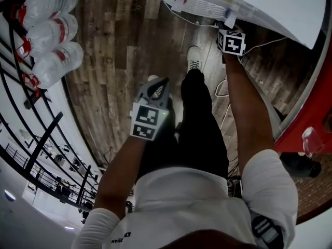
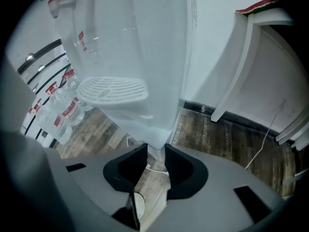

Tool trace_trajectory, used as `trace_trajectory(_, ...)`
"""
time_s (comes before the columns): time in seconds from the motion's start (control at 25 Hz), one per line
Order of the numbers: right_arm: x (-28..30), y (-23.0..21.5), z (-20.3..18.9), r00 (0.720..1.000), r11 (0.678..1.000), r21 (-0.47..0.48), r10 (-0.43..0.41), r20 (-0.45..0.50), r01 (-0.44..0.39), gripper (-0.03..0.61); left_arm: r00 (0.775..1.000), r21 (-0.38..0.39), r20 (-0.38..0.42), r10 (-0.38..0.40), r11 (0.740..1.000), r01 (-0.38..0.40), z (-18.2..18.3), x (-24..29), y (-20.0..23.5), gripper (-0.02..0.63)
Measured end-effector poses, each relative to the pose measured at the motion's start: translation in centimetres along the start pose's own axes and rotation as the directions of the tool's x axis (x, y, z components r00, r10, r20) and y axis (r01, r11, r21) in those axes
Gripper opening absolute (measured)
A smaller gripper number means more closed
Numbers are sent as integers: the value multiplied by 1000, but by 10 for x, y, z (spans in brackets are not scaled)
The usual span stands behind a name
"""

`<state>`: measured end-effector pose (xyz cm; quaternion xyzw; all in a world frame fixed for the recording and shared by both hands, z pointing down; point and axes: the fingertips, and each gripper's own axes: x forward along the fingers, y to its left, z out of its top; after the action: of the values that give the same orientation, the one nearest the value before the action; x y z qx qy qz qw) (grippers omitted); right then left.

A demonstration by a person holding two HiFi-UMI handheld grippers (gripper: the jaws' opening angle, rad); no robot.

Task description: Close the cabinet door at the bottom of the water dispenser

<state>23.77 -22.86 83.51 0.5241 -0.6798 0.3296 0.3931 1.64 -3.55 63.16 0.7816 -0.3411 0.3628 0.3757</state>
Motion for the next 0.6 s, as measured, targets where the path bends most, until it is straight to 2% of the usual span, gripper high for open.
trace_trajectory(0.6,11,-19,22,1000,994,-102,-27,15,29,127,1000,-25,3,11,1000,-11,0,4,4,0)
